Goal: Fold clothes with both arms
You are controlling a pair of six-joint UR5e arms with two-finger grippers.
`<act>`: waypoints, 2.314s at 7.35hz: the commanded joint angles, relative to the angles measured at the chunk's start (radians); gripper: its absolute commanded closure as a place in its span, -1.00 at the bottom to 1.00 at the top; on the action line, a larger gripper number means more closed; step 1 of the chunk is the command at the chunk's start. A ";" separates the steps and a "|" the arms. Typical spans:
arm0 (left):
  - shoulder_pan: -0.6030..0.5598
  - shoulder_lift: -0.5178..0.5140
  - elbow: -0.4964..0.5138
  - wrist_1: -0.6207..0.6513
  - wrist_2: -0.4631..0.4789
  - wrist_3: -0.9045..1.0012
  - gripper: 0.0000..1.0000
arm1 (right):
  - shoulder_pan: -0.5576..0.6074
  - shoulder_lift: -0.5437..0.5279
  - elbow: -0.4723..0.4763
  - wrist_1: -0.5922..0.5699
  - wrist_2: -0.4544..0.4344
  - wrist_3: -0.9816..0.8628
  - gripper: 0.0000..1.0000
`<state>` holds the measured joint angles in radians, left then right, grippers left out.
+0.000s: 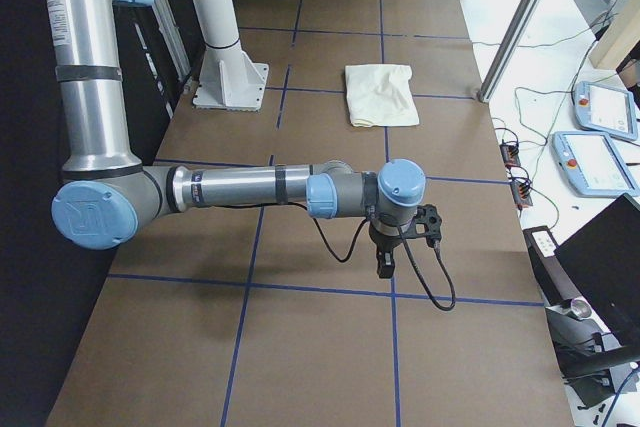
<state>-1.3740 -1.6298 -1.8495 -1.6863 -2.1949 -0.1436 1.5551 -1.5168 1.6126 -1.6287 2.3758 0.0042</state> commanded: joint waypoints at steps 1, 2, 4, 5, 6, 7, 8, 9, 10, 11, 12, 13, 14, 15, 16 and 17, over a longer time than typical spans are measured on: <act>-0.114 0.105 0.038 -0.018 -0.075 0.236 -0.99 | 0.040 -0.037 0.041 -0.091 -0.003 -0.052 -1.00; -0.112 0.093 0.129 -0.105 -0.074 0.184 -0.99 | 0.039 -0.027 0.047 -0.088 -0.013 -0.044 -1.00; -0.114 0.091 0.327 -0.348 -0.078 0.171 -0.99 | 0.036 -0.025 0.030 -0.036 -0.020 -0.050 -1.00; -0.120 0.094 0.322 -0.325 -0.083 0.168 -0.99 | 0.036 -0.025 0.026 -0.036 -0.014 -0.038 -1.00; -0.125 0.087 0.306 -0.212 -0.085 0.170 -0.99 | 0.036 -0.025 0.029 -0.040 -0.010 -0.038 -1.00; -0.128 0.078 0.242 -0.096 -0.085 0.170 -0.99 | 0.036 -0.023 0.032 -0.045 0.009 -0.036 -1.00; -0.129 0.079 0.193 -0.005 -0.083 0.170 -0.99 | 0.037 -0.023 0.036 -0.048 0.013 -0.036 -1.00; -0.129 0.090 0.188 0.005 -0.085 0.171 -0.99 | 0.043 -0.026 0.050 -0.048 0.011 -0.036 -1.00; -0.129 0.093 0.188 0.005 -0.085 0.171 -0.99 | 0.052 -0.031 0.053 -0.049 0.011 -0.036 -1.00; -0.129 0.094 0.188 0.005 -0.085 0.171 -0.99 | 0.066 -0.036 0.055 -0.049 0.008 -0.036 -1.00; -0.129 0.094 0.187 0.004 -0.085 0.171 -0.99 | 0.071 -0.049 0.050 -0.046 0.003 -0.039 -1.00; -0.129 0.094 0.188 0.000 -0.083 0.173 -0.99 | 0.071 -0.074 0.027 -0.034 0.002 -0.053 -1.00; -0.129 0.096 0.191 -0.004 -0.083 0.173 -0.99 | 0.069 -0.086 0.024 -0.034 0.000 -0.052 -1.00; -0.129 0.096 0.190 -0.006 -0.083 0.173 -0.99 | 0.069 -0.091 0.015 -0.022 -0.001 -0.049 -1.00; -0.129 0.096 0.194 -0.004 -0.083 0.173 -0.99 | 0.069 -0.089 0.015 -0.019 -0.001 -0.044 -1.00; -0.129 0.096 0.200 -0.006 -0.085 0.173 -0.99 | 0.069 -0.089 0.016 -0.017 0.000 -0.039 -1.00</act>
<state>-1.5033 -1.5341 -1.6553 -1.6909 -2.2782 0.0291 1.6245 -1.6050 1.6295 -1.6500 2.3752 -0.0407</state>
